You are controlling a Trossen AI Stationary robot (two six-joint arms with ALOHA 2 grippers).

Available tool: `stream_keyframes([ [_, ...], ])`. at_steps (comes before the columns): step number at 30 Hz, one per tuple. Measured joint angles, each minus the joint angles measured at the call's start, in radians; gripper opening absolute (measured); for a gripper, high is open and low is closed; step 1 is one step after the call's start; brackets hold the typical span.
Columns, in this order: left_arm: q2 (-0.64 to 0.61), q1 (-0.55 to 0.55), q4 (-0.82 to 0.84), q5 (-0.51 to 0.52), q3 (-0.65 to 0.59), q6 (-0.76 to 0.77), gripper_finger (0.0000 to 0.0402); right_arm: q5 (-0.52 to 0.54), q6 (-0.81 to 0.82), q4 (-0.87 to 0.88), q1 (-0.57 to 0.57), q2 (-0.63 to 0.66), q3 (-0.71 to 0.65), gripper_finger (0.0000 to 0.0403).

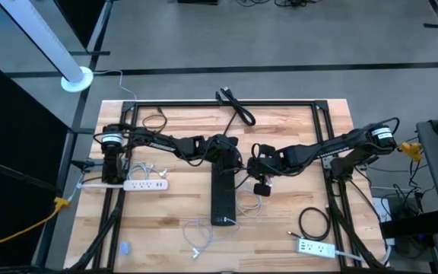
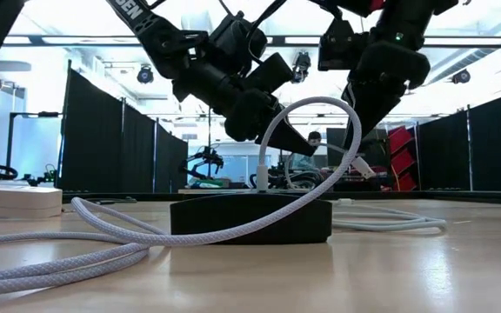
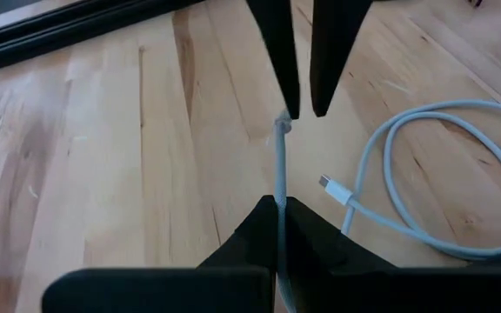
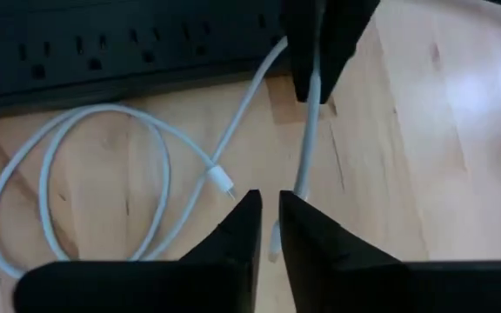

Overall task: Insert USB
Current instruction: Insert the white charger cable into the right white outlet extension

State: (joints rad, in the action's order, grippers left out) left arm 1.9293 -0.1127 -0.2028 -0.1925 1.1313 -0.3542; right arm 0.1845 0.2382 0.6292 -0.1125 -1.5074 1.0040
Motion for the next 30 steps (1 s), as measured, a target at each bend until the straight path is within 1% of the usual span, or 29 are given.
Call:
stream_keyframes([
  [4,0.000,0.002,0.000,0.000,0.000,0.004,0.0001,0.047,0.017,-0.014,0.004,0.000,-0.003,0.0080],
  [8,0.000,0.009,0.001,0.000,0.000,0.022,0.0001,0.051,0.001,-0.024,0.008,0.000,-0.004,0.0116],
  [10,0.000,0.012,0.000,0.000,0.000,0.023,0.0001,0.051,-0.006,-0.049,0.008,0.000,-0.005,0.0128],
  [13,0.000,0.016,-0.006,0.000,0.000,0.026,0.0001,0.043,-0.010,-0.089,0.008,0.000,-0.009,0.0133],
  [15,0.000,0.018,-0.011,0.000,0.000,0.031,0.0000,0.038,-0.010,-0.091,0.008,0.000,-0.009,0.0126],
  [18,0.000,0.021,-0.018,-0.001,0.000,0.031,0.0000,0.025,-0.010,-0.089,0.008,0.000,-0.016,0.0098],
  [20,0.000,0.022,-0.023,-0.001,0.000,0.031,0.0000,0.025,-0.010,-0.089,0.008,0.000,-0.022,0.0071],
  [23,0.000,0.023,-0.025,-0.001,0.000,0.034,0.0000,0.025,-0.011,-0.088,0.008,0.000,-0.025,0.0018],
  [24,0.000,0.023,-0.025,-0.002,-0.001,0.041,0.0000,0.029,-0.010,-0.088,0.008,0.000,-0.025,0.0009],
  [26,0.000,0.022,-0.023,-0.018,-0.001,0.063,0.0005,0.045,-0.008,-0.084,0.008,0.007,-0.025,0.0009],
  [30,-0.034,0.023,0.010,-0.105,-0.004,0.084,0.0026,0.043,-0.009,-0.086,-0.006,0.041,-0.025,0.0003],
])
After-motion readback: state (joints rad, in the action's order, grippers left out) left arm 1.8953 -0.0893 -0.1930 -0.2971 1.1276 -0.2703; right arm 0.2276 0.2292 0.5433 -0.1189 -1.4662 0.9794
